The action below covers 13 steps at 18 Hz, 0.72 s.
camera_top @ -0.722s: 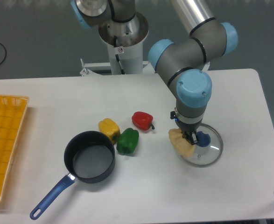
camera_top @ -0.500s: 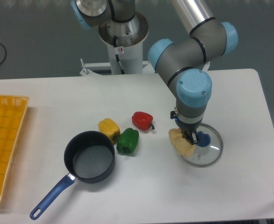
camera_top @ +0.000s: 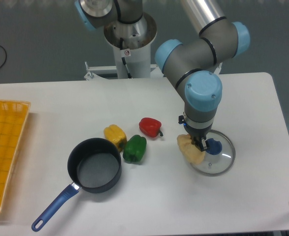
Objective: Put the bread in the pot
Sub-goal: 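Lift the held bread slice off the glass lid with the gripper, then carry the bread over the peppers toward the dark blue saucepan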
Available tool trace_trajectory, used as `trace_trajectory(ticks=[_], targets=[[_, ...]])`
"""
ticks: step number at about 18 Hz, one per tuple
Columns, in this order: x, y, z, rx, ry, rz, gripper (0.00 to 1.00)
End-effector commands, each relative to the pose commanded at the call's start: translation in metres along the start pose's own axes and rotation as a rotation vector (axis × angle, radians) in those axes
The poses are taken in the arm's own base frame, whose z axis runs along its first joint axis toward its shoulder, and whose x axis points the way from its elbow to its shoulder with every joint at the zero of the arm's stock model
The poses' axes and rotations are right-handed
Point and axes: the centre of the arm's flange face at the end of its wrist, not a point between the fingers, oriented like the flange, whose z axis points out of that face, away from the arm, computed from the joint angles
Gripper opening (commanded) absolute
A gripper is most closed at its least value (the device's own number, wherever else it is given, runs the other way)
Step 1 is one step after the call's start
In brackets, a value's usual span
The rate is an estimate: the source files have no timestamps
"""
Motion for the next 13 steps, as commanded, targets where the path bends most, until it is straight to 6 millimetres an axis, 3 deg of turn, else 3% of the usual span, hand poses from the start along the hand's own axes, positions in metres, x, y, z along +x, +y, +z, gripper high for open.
trace_trajectory(ticks=[6,13], targets=[[0.012,-0.02,-0.006,0.01,0.01,-0.026,0.0],[0.033,-0.079,-0.018,0.034,0.001,-0.081,0.0]])
